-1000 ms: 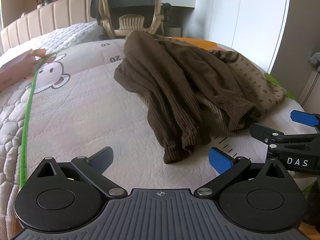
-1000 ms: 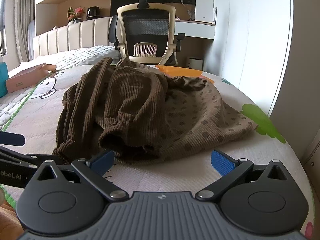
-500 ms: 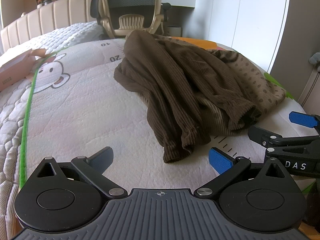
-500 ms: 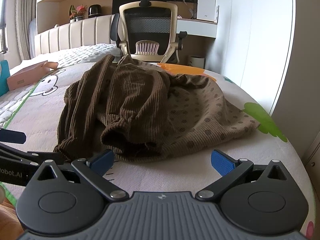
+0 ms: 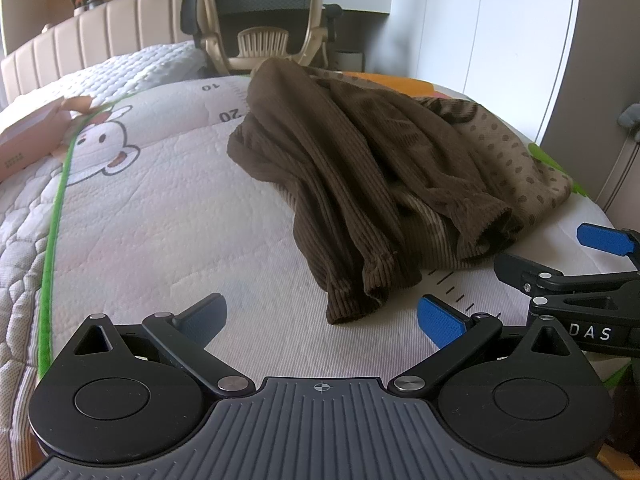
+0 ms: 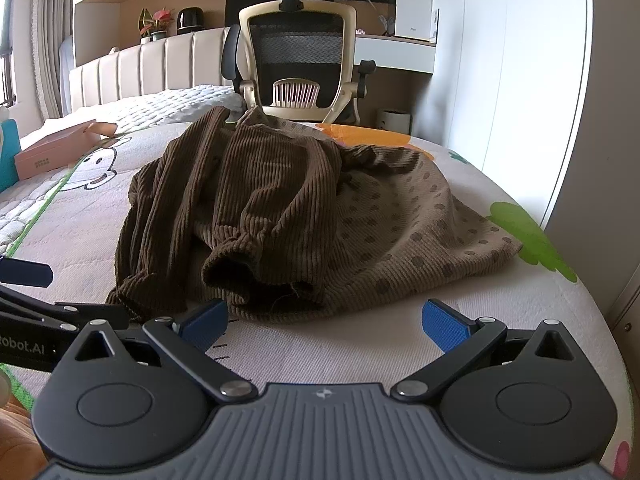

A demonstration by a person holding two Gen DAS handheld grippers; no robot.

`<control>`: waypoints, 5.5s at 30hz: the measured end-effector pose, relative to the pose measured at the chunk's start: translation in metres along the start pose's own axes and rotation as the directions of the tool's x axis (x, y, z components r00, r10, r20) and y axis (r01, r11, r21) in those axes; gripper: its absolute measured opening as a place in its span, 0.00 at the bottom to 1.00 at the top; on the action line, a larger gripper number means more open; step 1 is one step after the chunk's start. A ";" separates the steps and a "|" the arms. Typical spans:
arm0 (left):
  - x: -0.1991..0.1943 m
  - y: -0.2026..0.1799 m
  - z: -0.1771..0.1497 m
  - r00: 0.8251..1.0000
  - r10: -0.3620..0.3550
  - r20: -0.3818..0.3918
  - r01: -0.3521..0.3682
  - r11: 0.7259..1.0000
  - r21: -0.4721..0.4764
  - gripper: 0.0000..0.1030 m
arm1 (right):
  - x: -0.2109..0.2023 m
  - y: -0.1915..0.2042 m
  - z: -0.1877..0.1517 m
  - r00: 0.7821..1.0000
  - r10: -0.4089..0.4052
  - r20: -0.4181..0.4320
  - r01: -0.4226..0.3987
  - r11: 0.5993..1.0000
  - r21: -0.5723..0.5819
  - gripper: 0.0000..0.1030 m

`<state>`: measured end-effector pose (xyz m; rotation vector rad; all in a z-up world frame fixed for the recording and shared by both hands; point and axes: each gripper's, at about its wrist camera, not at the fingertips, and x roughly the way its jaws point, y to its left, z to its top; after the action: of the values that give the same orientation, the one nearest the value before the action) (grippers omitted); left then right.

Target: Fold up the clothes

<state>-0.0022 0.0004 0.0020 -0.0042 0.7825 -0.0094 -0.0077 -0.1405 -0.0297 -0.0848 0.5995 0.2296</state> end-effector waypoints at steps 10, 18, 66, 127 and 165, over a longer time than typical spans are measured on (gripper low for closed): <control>0.001 0.005 0.012 0.999 -0.036 -0.008 0.036 0.999 -0.006 1.00 | 0.006 -0.010 0.023 0.999 0.032 0.043 -0.029 0.997 -0.070 1.00; 0.024 0.006 0.085 0.998 -0.052 0.039 0.052 0.999 -0.013 1.00 | 0.069 -0.063 0.073 0.981 0.177 -0.084 -0.170 0.982 0.088 1.00; 0.113 0.038 0.149 0.981 -0.192 0.026 0.194 0.972 -0.134 0.28 | 0.128 -0.069 0.148 0.941 0.334 0.042 -0.333 0.942 -0.041 0.72; 0.031 0.111 0.106 0.982 -0.184 0.033 0.187 0.955 -0.231 0.91 | 0.112 -0.090 0.163 0.893 -0.373 0.250 0.426 0.879 -0.212 0.87; 0.108 0.146 0.204 0.960 -0.269 0.079 0.279 0.892 -0.354 0.95 | 0.298 -0.101 0.229 0.866 0.479 0.145 -0.471 0.680 0.562 0.91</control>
<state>0.2195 0.1453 0.0691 -0.4673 0.7417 -0.1333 0.3809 -0.1486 -0.0088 0.6869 0.6771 0.5457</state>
